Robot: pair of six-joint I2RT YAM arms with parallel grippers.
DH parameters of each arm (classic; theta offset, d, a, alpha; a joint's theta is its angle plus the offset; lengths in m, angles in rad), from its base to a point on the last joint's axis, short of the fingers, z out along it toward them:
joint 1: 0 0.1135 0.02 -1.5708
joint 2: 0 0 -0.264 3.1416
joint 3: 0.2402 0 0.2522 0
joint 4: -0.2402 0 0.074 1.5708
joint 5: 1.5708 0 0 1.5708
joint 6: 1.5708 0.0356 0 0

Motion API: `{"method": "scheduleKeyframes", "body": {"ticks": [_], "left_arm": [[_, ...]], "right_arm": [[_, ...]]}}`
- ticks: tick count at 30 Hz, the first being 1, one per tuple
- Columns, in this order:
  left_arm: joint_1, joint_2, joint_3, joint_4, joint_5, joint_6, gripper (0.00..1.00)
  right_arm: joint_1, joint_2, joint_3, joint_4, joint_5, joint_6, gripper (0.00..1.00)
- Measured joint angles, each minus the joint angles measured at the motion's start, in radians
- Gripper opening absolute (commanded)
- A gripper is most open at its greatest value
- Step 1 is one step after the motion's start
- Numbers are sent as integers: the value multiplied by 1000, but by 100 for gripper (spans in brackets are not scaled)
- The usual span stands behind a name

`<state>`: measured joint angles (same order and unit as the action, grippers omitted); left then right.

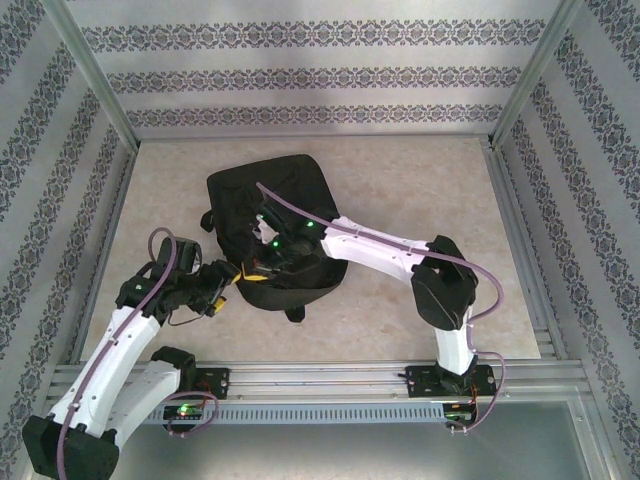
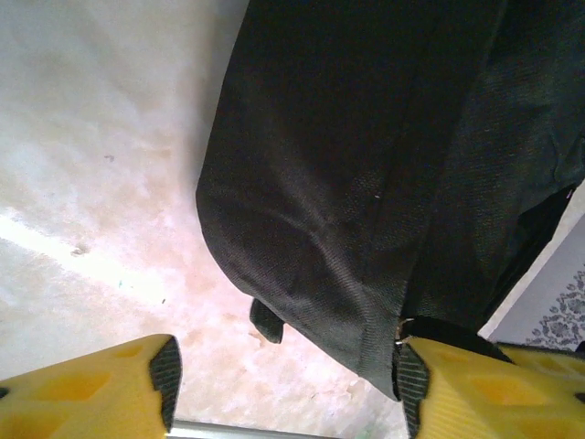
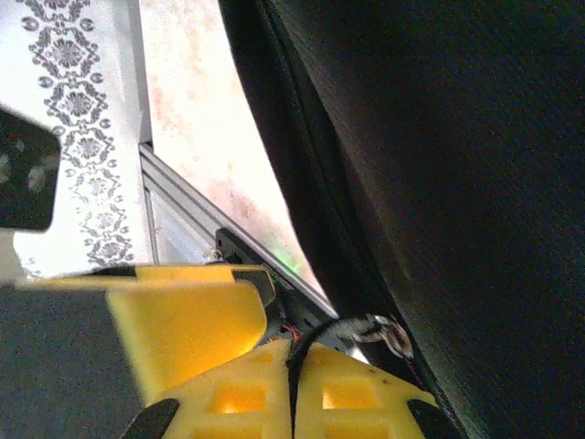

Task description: Pack the student bag

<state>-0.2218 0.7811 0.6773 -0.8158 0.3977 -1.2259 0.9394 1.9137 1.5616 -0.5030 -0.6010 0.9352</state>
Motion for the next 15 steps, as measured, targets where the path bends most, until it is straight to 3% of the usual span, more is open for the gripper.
{"method": "scheduleKeyframes", "body": {"ticks": [6,15], "left_arm": [[-1,20,-22,63,14,-10,58],[-21,92,-6,153,24,2,48]], "right_arm": [[-8,-130,-173,8,-4,-106,0],[-7,-139,-210,37,-23,-158,0]]}}
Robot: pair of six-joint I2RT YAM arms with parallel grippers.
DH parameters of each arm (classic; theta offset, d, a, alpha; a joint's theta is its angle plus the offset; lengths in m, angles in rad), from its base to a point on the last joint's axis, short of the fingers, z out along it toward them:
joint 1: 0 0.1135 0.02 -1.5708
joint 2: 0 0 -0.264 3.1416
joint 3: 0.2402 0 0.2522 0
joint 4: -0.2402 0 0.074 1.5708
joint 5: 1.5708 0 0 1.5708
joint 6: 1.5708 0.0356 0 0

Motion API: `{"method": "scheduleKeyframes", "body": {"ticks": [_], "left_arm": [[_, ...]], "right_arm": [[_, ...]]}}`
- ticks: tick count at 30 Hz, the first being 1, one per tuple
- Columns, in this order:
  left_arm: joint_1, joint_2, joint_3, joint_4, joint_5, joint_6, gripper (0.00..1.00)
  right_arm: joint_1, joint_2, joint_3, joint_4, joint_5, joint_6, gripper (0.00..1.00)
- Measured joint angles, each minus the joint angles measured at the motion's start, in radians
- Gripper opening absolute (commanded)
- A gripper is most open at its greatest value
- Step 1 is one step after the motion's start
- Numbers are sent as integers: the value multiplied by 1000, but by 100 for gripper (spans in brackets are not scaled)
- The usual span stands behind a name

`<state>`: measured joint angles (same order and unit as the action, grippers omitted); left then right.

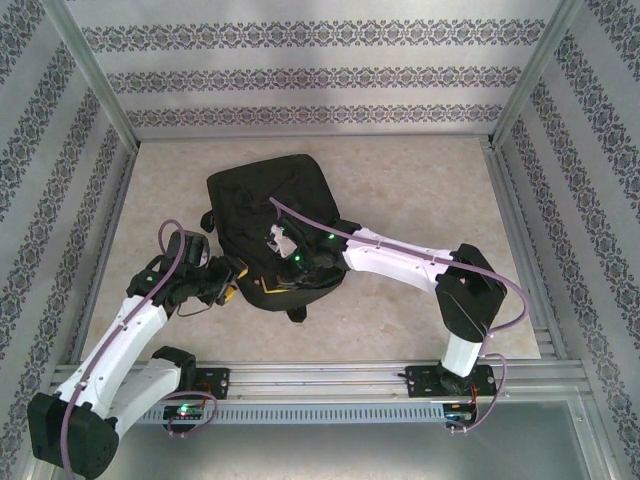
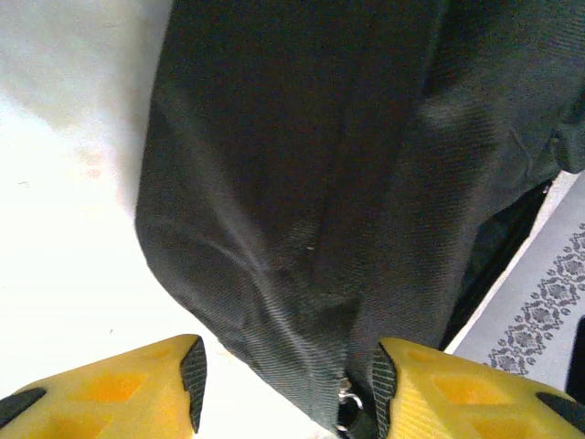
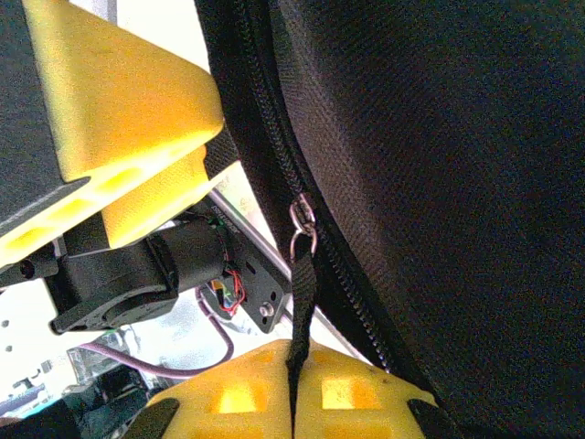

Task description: Pack the student bag

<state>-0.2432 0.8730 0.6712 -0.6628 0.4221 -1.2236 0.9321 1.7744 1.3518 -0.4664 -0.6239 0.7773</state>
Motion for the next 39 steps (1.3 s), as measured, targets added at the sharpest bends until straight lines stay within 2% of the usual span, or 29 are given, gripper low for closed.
{"method": "scheduleKeyframes", "body": {"ticks": [6,10,22,34,39], "left_arm": [[0,64,1,37,0,31,22],[0,116,21,50,-2,80,0],[5,162,93,-16,-45,258,0],[126,140,102,-83,14,381,0],[134,140,114,-94,23,417,0]], "right_arm": [[0,12,11,-11,-6,-11,0],[0,24,34,-40,-5,-27,0],[0,-8,55,-209,71,-98,0],[-40,-63,32,-264,105,-177,0],[-40,-65,32,-279,109,-240,0]]}}
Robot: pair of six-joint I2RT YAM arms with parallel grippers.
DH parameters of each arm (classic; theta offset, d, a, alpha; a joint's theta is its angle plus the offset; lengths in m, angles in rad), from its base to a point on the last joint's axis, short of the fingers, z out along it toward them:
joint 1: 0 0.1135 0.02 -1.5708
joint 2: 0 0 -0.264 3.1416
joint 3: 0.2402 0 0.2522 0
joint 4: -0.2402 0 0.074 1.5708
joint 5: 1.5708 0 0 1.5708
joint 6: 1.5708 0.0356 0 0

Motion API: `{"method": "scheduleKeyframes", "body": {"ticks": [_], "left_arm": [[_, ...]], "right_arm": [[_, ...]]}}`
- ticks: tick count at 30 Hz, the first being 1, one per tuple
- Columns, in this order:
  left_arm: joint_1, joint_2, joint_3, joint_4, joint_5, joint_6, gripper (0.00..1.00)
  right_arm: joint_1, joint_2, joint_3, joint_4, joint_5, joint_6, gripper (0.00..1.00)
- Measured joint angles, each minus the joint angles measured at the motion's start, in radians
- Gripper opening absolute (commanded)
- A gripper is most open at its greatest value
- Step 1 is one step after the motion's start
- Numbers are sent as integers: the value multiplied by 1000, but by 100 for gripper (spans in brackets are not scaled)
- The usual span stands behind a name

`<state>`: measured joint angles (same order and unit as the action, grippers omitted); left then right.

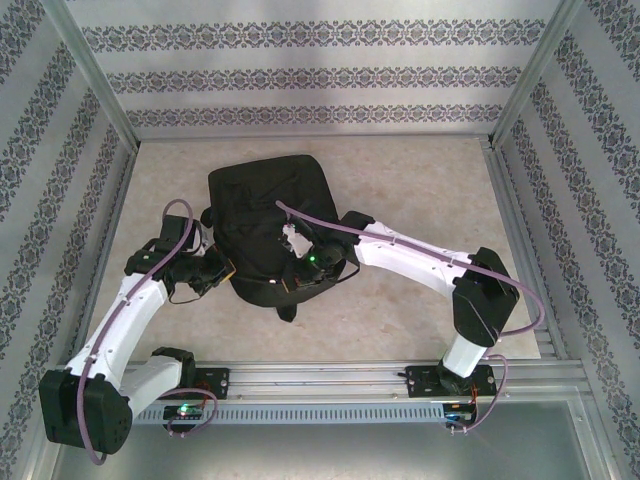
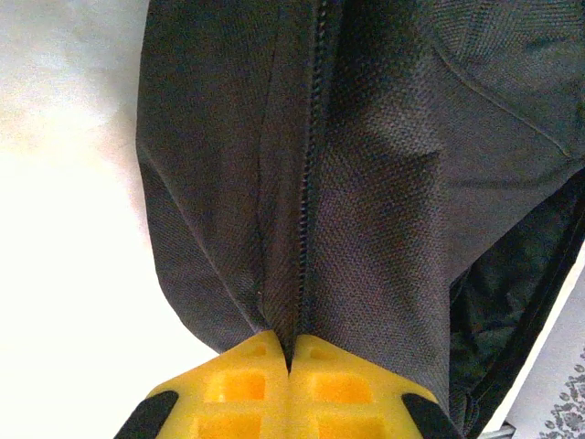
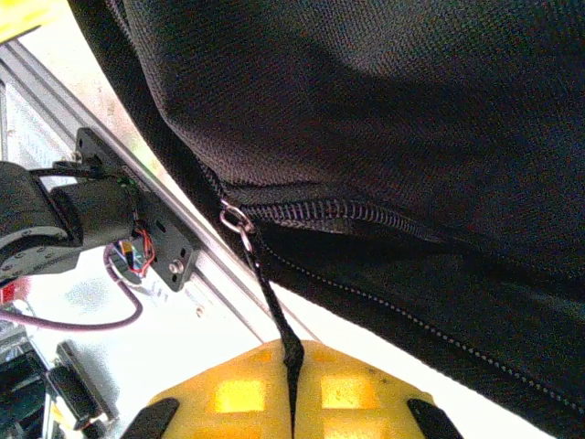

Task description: Pack the student bag

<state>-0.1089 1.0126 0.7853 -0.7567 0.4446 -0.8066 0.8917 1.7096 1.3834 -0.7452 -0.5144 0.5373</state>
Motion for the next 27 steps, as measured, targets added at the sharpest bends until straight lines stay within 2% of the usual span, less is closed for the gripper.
{"method": "scheduleKeyframes", "body": {"ticks": [2,4,7,12,16,19,20,22,27], "left_arm": [[1,2,5,0,3,8,3],[6,20,17,-1,11,16,19],[24,71,71,-6,-16,39,28],[39,124,220,-8,-98,102,32],[45,173,306,-10,-155,137,27],[54,158,309,-35,-208,134,25],[60,139,304,-50,-222,129,27],[67,92,293,-74,-238,117,46],[72,-66,182,-95,-175,23,49]], "right_arm": [[0,0,0,6,-15,-3,0],[1,5,7,16,-39,11,0],[15,59,68,41,-91,67,0],[56,225,202,177,-167,212,0],[66,333,303,253,-183,298,0],[55,340,316,285,-183,327,0],[48,337,316,293,-182,333,0],[34,332,301,317,-183,340,0],[13,320,232,388,-186,363,0]]}}
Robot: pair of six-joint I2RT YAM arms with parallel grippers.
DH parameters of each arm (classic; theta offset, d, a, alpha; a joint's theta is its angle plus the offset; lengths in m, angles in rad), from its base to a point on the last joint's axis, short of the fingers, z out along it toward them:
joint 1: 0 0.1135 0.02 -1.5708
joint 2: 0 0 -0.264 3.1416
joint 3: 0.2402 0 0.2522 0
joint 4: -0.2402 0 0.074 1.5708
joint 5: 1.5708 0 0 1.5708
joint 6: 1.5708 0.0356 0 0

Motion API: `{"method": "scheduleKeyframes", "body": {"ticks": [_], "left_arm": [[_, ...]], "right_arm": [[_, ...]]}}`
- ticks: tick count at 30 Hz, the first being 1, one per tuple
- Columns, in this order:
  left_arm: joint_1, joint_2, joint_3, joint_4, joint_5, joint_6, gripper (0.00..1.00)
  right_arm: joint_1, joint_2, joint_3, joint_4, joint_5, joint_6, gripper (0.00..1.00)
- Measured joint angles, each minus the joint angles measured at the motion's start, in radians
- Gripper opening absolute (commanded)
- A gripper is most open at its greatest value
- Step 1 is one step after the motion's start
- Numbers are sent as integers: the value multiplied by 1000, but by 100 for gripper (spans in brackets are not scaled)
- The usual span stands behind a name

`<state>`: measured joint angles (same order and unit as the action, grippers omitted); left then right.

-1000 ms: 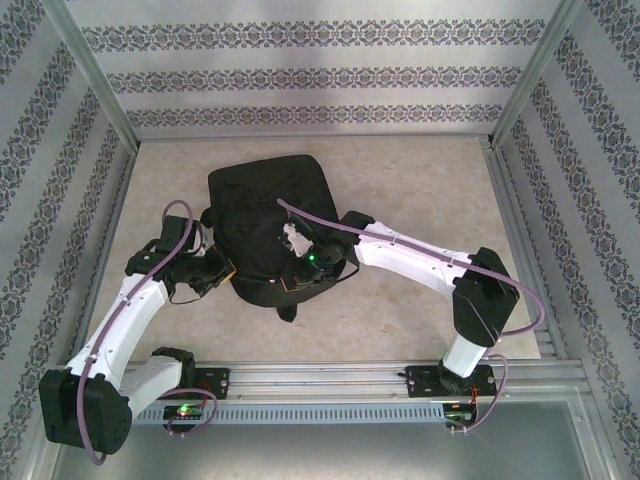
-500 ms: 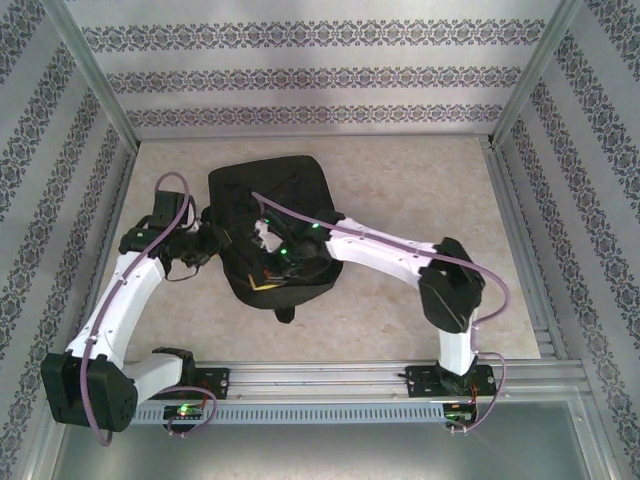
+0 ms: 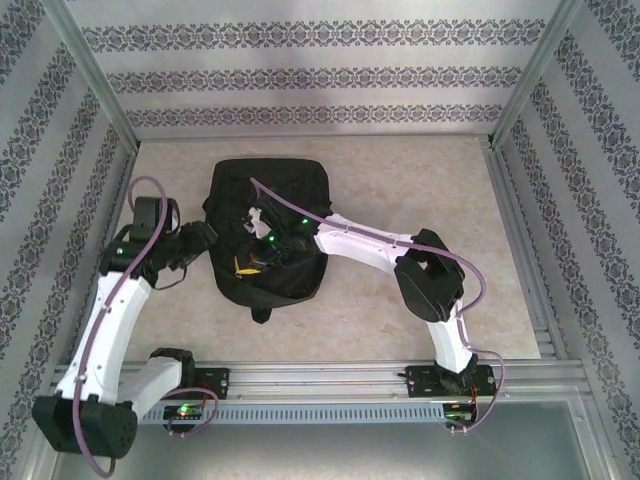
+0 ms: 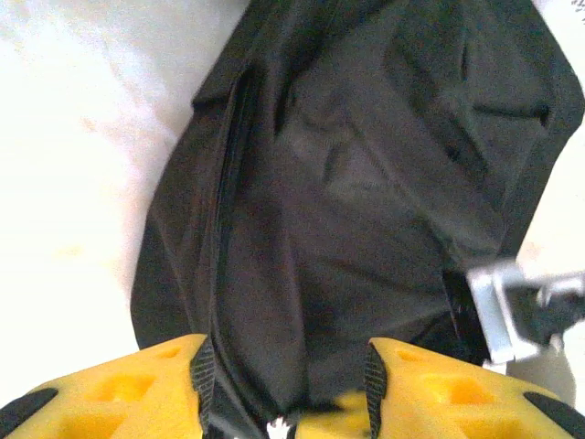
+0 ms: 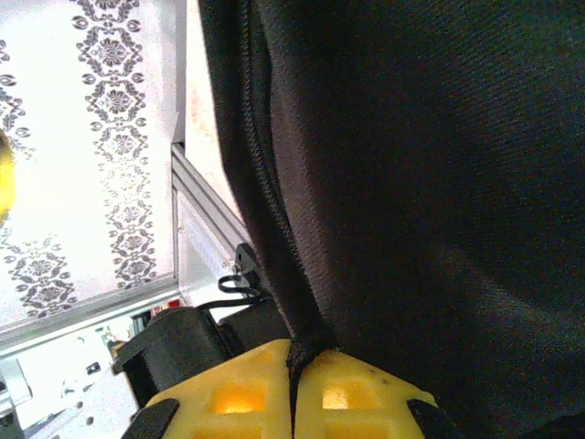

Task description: Pack the student bag

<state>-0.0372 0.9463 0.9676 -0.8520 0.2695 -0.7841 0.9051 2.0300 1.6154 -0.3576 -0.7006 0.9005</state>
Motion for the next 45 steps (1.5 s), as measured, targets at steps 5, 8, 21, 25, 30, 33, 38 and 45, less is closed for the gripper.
{"method": "scheduleKeyframes", "body": {"ticks": [5,8,21,25,30,33,38,45], "left_arm": [[-4,-35,-112,-41,68,-110,46],[-17,-33,-135,-58,79,-158,44],[-29,92,-177,45,93,-202,28],[-29,116,-185,72,89,-179,6],[-29,155,-177,76,76,-132,0],[-36,155,-161,69,70,-110,0],[-40,154,-140,47,68,-83,0],[-39,140,-140,22,79,-52,0]], "right_arm": [[1,0,-10,37,-8,14,0],[1,0,-14,47,-10,14,0],[3,-2,-35,55,-15,6,0],[14,-16,-45,20,-7,-35,0],[50,-72,-53,-98,28,-146,0],[77,-104,-62,-175,67,-226,0],[106,-126,-67,-280,151,-357,0],[92,-151,-124,-303,220,-445,0]]}}
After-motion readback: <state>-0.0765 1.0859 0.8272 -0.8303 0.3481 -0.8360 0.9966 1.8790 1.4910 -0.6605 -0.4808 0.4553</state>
